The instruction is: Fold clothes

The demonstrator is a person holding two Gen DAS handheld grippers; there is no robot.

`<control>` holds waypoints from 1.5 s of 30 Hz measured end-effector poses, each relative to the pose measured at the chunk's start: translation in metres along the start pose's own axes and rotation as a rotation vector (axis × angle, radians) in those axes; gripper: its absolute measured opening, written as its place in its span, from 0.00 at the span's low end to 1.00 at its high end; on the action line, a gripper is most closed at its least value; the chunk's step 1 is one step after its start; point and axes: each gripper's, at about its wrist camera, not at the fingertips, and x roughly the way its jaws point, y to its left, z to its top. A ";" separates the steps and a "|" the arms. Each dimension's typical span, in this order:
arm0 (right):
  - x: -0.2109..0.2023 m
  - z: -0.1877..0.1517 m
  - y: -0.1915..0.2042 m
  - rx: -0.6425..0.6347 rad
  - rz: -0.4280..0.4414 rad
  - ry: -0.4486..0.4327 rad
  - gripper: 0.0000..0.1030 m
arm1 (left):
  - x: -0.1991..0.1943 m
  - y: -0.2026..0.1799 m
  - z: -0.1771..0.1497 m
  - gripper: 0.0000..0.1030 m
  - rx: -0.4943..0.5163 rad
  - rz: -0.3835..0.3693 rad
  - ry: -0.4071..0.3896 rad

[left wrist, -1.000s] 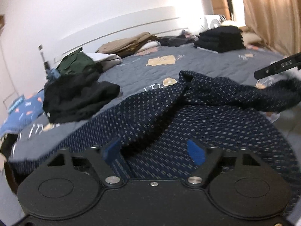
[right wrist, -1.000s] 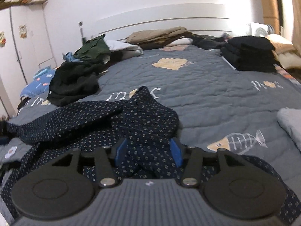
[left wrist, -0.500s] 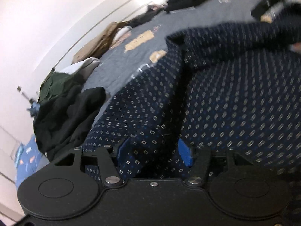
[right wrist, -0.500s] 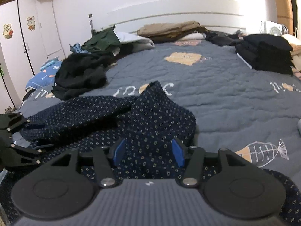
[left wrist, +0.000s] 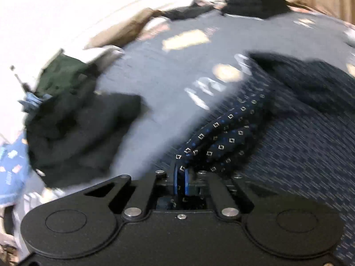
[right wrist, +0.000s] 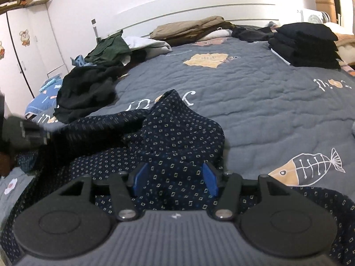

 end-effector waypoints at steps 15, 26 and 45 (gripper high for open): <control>0.007 0.000 -0.010 0.031 -0.020 0.004 0.53 | 0.054 0.094 0.048 0.62 -0.360 0.375 0.012; 0.006 0.003 -0.007 0.049 0.017 0.006 0.53 | -0.076 0.054 -0.040 0.66 -0.448 0.116 -0.013; -0.064 -0.046 0.068 0.025 0.192 0.030 0.53 | -0.202 -0.036 -0.177 0.66 -0.692 -0.125 -0.015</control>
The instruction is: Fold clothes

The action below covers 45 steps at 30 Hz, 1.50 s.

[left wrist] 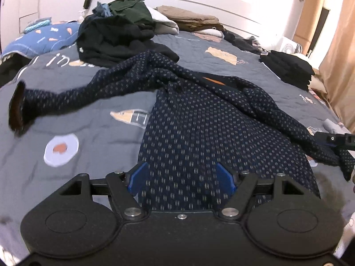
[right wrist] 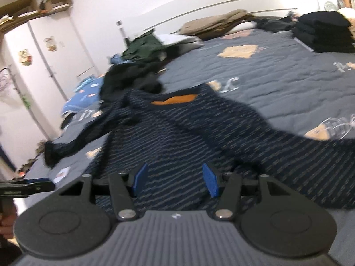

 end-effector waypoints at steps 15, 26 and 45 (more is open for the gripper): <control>-0.023 -0.068 0.078 -0.004 0.103 0.051 0.53 | -0.014 0.025 -0.026 0.60 0.031 0.034 0.080; -0.022 -0.089 0.130 -0.053 0.180 0.108 0.55 | -0.003 0.033 -0.039 0.29 0.054 0.043 0.180; -0.029 -0.102 0.138 -0.053 0.162 0.109 0.58 | 0.025 0.019 -0.044 0.52 0.100 0.065 0.272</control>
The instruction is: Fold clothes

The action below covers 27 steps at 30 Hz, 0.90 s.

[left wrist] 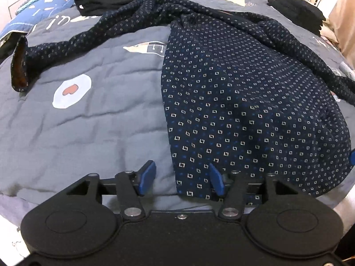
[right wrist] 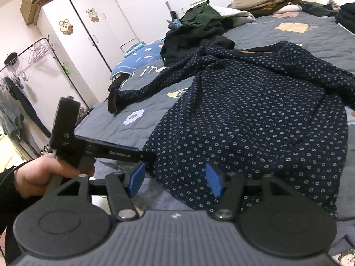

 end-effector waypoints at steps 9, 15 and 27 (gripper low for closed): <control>-0.018 0.001 -0.015 0.053 -0.029 -0.059 0.59 | -0.010 -0.009 -0.005 0.10 0.024 -0.074 -0.028; -0.031 0.001 -0.028 0.098 -0.061 -0.093 0.60 | -0.047 0.007 -0.005 0.07 -0.085 -0.114 -0.187; -0.051 0.006 -0.035 0.063 -0.130 -0.123 0.60 | -0.123 0.020 -0.020 0.05 -0.182 -0.258 -0.314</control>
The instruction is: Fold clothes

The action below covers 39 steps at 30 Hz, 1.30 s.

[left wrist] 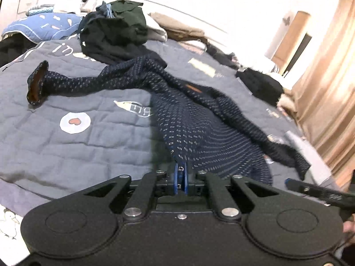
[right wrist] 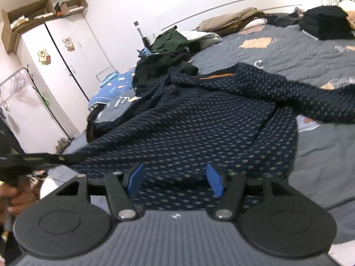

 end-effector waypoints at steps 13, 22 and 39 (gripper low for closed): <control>-0.014 -0.027 -0.024 -0.215 -0.222 0.060 0.65 | 0.027 0.021 -0.008 0.25 -0.130 0.122 -0.030; -0.001 -0.057 -0.029 -0.507 -0.307 0.160 0.65 | 0.042 -0.007 -0.006 0.36 -0.064 0.074 -0.021; 0.026 -0.064 -0.047 -0.626 -0.307 0.148 0.06 | 0.061 -0.028 -0.009 0.36 -0.001 0.071 0.013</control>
